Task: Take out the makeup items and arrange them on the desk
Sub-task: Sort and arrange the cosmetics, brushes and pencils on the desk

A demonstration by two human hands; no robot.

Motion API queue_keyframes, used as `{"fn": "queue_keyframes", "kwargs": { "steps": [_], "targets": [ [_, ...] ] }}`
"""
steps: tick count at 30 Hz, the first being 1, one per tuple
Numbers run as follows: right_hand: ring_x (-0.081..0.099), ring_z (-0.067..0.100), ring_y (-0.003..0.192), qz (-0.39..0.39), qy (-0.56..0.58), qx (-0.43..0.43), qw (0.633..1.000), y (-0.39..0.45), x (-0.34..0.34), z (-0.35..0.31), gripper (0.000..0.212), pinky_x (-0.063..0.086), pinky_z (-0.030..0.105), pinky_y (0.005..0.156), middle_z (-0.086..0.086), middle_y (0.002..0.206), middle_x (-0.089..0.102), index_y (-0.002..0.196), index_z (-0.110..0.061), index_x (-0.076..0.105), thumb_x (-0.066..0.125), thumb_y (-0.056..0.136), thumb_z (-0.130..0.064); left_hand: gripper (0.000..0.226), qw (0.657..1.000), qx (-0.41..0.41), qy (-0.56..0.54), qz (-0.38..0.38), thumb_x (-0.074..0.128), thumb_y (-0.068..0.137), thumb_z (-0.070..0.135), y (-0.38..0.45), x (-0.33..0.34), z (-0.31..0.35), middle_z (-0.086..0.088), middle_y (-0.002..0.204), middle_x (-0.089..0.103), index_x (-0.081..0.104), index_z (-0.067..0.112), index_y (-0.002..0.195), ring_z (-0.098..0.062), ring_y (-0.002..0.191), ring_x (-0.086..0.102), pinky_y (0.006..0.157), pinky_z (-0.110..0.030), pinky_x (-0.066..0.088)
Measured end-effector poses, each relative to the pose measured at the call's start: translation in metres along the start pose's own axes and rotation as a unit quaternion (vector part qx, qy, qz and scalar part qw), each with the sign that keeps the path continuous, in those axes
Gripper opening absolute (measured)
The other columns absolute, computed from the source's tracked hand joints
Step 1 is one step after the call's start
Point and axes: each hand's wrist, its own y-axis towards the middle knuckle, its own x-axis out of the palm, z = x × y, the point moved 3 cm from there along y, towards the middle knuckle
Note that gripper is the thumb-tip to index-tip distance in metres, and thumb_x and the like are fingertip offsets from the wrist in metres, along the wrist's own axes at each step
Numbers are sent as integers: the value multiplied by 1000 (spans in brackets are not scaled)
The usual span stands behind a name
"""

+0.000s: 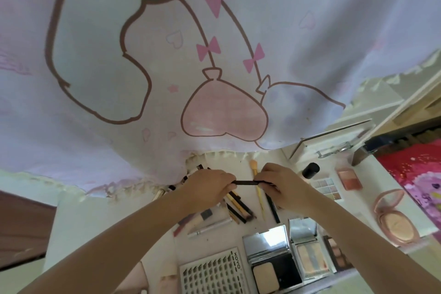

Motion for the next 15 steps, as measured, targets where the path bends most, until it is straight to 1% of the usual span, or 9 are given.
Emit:
{"fn": "queue_keyframes", "kwargs": {
  "steps": [2, 4, 5, 7, 9, 11, 13, 15],
  "targets": [
    [52, 23, 77, -2, 4, -4, 1000, -3, -1, 0, 25, 31, 18, 65, 14, 93, 57, 109, -4, 63, 45, 92, -9, 34, 1000, -1, -3, 5, 29, 99, 29, -3, -2, 3, -7, 98, 62, 56, 11, 108, -22, 87, 58, 75, -30, 43],
    [47, 17, 75, -2, 16, -8, 1000, -6, -2, 0, 25, 29, 14, 64, 12, 89, 57, 110, -4, 62, 45, 92, -8, 32, 1000, -2, 1, 6, 29, 99, 29, -5, -3, 6, -6, 97, 62, 55, 11, 106, -20, 83, 56, 73, -28, 42],
    [44, 13, 74, -2, 22, -9, 1000, -8, -2, -1, 25, 28, 10, 62, 8, 85, 55, 110, -4, 62, 45, 92, -8, 32, 1000, -1, 1, 9, 29, 99, 28, -5, -4, 9, -7, 96, 62, 55, 11, 105, -19, 80, 55, 71, -27, 41],
    [42, 9, 73, -4, 34, -8, 999, -10, -4, 0, 25, 30, 4, 63, -1, 81, 49, 111, -5, 62, 45, 92, -8, 32, 1000, 2, 4, 15, 29, 99, 28, -7, -5, 12, -7, 95, 62, 55, 11, 105, -19, 80, 55, 70, -27, 41],
    [42, 8, 72, -4, 45, -4, 999, -11, -5, 1, 25, 32, 2, 64, -5, 79, 47, 111, -5, 62, 46, 92, -8, 31, 1000, 2, 3, 19, 29, 99, 28, -9, -6, 14, -6, 95, 62, 55, 11, 106, -20, 83, 56, 71, -28, 41],
    [44, 8, 75, -8, 47, -3, 999, -11, -5, 3, 25, 33, 3, 66, -5, 81, 49, 112, -5, 62, 47, 91, -7, 31, 1000, 0, 3, 20, 30, 99, 27, -10, -5, 15, -6, 91, 60, 55, 11, 103, -19, 78, 53, 69, -27, 39],
    [48, 12, 80, -20, 29, -2, 999, -8, -6, 6, 25, 32, 9, 70, 5, 89, 58, 111, -5, 62, 48, 91, -8, 31, 1000, -2, -6, 17, 30, 99, 27, -8, -4, 18, -4, 83, 52, 56, 9, 100, -16, 75, 48, 67, -26, 36],
    [52, 19, 87, -29, 6, -4, 1000, -4, -6, 8, 25, 34, 17, 74, 13, 96, 61, 109, -4, 63, 48, 90, -8, 34, 1000, -8, -14, 19, 30, 99, 28, -6, -1, 20, -3, 85, 49, 58, 9, 103, -19, 82, 50, 68, -25, 34]
  ]
}}
